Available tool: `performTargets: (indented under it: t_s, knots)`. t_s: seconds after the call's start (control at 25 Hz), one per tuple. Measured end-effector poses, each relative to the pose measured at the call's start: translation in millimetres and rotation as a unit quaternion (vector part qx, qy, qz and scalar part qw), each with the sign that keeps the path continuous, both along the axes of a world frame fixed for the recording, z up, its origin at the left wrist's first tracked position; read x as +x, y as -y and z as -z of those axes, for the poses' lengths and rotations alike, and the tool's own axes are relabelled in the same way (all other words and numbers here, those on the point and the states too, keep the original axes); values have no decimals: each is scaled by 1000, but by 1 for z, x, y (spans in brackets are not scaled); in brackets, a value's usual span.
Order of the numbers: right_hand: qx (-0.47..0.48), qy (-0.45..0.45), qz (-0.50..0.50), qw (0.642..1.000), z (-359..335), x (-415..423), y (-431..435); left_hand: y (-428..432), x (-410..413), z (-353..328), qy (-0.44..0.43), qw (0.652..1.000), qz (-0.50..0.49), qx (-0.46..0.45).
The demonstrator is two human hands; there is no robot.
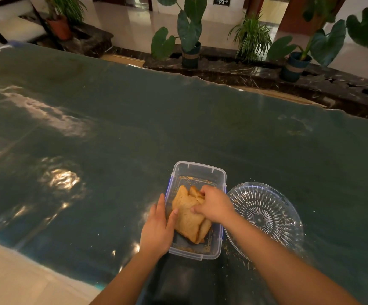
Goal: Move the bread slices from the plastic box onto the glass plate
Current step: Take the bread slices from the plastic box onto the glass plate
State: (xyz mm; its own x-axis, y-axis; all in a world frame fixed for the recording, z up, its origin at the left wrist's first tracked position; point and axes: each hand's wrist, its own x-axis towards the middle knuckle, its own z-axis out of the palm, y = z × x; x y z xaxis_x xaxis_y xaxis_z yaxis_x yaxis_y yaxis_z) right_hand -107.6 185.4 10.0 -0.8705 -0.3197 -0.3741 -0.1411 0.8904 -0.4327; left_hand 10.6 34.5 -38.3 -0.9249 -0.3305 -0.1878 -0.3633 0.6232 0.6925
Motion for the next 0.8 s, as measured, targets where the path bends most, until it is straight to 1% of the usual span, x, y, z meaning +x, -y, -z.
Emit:
performTargets:
  t_s: [0.12, 0.2, 0.28, 0.4, 0.48, 0.56, 0.8]
  knots:
    - [-72, -14, 80, 994, -16, 2, -24, -2, 0, -4, -39, 996, 43, -69]
    - [-140, -9, 148, 979, -29, 3, -45, -3, 0, -3, -61, 989, 71, -114]
    - [-222, 1, 215, 951, -39, 4, -72, -5, 2, -1, -57, 980, 96, -165]
    - [-333, 12, 313, 890, -46, 5, -120, -8, 4, 0, -57, 965, 127, -223]
    - [-361, 15, 358, 861, -42, 5, -149, -8, 4, 1, -56, 956, 150, -247]
    - [-367, 32, 393, 842, -32, 3, -173, -8, 3, 2, -50, 950, 165, -259]
    - [-368, 114, 436, 814, 13, 4, -197, -6, 2, 3, -48, 946, 177, -267]
